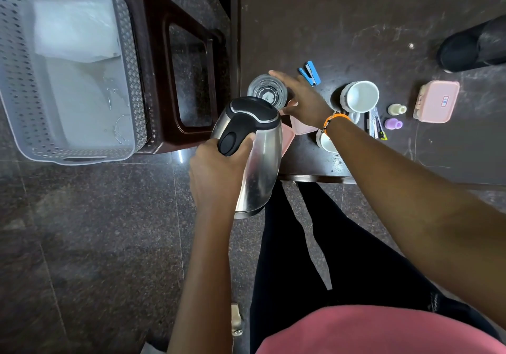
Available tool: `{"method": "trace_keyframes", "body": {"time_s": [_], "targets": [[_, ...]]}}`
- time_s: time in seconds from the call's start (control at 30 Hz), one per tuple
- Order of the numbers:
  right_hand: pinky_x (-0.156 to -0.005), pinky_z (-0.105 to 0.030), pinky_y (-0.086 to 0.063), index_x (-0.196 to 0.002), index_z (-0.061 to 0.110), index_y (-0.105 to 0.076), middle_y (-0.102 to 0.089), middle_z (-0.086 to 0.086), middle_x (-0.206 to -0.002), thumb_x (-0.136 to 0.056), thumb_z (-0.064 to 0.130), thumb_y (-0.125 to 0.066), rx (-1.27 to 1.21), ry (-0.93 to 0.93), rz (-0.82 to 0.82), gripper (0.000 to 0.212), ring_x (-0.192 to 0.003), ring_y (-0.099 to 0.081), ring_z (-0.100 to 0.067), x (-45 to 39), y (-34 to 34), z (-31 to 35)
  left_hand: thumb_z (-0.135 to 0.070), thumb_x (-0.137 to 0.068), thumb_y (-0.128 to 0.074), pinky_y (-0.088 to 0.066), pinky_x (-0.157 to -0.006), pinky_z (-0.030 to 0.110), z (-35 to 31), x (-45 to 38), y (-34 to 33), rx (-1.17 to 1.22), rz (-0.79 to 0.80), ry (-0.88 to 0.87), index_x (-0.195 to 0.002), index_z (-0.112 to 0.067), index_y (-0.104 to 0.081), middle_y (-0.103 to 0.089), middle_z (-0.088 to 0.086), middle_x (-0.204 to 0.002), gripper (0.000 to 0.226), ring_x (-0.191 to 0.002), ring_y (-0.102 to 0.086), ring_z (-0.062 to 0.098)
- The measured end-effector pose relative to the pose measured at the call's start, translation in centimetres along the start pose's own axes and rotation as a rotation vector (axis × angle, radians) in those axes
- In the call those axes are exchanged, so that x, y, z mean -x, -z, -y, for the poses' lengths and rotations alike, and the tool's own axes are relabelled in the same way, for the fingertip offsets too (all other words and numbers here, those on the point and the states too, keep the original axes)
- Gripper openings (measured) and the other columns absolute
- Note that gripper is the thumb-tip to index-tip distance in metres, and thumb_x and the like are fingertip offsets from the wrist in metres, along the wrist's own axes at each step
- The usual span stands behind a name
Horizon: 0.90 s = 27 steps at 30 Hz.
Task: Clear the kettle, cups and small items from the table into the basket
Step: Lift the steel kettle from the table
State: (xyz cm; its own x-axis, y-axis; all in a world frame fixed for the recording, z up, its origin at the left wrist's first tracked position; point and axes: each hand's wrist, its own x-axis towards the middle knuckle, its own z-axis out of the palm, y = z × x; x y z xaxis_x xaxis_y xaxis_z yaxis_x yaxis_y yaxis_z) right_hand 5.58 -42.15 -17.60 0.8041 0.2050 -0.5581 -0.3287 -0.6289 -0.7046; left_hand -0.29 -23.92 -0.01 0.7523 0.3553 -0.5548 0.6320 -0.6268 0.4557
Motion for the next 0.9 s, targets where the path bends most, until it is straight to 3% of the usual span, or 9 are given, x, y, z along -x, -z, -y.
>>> {"method": "trace_keyframes", "body": {"time_s": [0.27,0.6,0.9], "targets": [[-0.098,-0.025,-0.039,-0.143,0.036,-0.027,-0.046,-0.013,-0.137,-0.074,0.006,-0.071,-0.022,0.01,-0.002,0.087,-0.115,-0.05,-0.027,-0.14,-0.09,-0.3,-0.055,-0.069,-0.069,-0.047,-0.054,0.03,-0.12,0.04,0.05,-0.009,0.001,-0.002,-0.06,-0.014,-0.055,-0.06,-0.002,-0.057,0.044,-0.055,-0.057,0.018],[-0.095,-0.024,-0.038,-0.143,0.036,-0.027,-0.046,-0.013,-0.138,-0.075,0.005,-0.069,-0.008,0.023,-0.008,0.085,-0.113,-0.053,-0.032,-0.28,-0.17,-0.55,-0.055,-0.07,-0.069,-0.031,-0.045,0.023,-0.29,-0.26,0.24,-0.016,0.005,0.005,-0.051,-0.019,-0.046,-0.049,-0.008,-0.047,0.047,-0.044,-0.045,0.008],[-0.091,-0.017,-0.035,-0.143,0.035,-0.027,-0.046,-0.013,-0.138,-0.075,0.003,-0.069,-0.018,0.045,-0.021,0.086,-0.118,-0.048,-0.028,-0.34,-0.4,-0.89,-0.056,-0.07,-0.069,-0.028,-0.045,0.022,-0.34,-0.29,0.22,-0.012,0.013,0.026,-0.049,-0.02,-0.043,-0.045,-0.009,-0.044,0.049,-0.041,-0.041,0.006]]}}
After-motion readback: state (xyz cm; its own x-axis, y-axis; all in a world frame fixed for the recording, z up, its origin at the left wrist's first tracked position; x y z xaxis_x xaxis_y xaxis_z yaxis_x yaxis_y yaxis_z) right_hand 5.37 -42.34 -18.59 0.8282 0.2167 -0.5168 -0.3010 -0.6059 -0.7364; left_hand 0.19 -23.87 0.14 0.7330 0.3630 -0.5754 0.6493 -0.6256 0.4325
